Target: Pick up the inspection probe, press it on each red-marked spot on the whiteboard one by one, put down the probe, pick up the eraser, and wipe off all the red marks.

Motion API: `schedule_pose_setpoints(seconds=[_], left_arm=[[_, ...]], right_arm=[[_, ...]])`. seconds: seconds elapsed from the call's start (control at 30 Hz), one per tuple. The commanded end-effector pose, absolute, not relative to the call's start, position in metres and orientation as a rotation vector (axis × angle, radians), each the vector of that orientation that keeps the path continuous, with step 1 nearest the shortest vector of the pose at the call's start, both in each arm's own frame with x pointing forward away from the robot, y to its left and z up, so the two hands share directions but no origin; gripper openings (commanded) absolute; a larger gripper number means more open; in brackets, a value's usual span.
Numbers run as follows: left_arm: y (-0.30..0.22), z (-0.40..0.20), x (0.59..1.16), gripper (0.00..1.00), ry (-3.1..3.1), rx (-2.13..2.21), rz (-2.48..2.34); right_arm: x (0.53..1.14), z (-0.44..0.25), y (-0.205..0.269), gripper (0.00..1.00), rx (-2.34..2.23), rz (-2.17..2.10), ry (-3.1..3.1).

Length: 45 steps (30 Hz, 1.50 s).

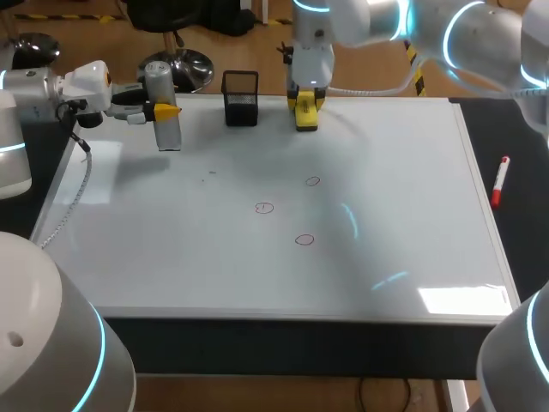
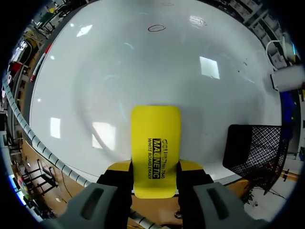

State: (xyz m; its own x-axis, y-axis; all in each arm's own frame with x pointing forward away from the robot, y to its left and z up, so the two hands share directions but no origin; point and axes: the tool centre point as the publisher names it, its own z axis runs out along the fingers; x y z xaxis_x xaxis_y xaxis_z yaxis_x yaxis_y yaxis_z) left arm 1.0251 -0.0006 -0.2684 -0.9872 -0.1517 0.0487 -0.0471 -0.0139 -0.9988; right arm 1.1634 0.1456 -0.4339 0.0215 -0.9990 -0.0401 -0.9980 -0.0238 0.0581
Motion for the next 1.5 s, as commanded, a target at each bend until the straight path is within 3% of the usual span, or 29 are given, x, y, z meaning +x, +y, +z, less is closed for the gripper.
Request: schedule_pose_setpoints(seconds=[0.03,0.87,1.5], left_arm=[[0.0,-0.268,1.025,0.0,2.153,-0.216,-2.175],[0.0,-0.268,1.025,0.0,2.153,-0.216,-2.175],[0.0,-0.268,1.025,0.0,2.153,-0.216,-2.175]], right_arm=[[1.161,-0.45,0.147,0.0,2.233,-0.105,-2.18],[1.133,-0.346,0.142,0.0,2.142,-0.017,-2.222],[1.058,-0.317,0.086,0.0,2.005,0.021,-2.427]])
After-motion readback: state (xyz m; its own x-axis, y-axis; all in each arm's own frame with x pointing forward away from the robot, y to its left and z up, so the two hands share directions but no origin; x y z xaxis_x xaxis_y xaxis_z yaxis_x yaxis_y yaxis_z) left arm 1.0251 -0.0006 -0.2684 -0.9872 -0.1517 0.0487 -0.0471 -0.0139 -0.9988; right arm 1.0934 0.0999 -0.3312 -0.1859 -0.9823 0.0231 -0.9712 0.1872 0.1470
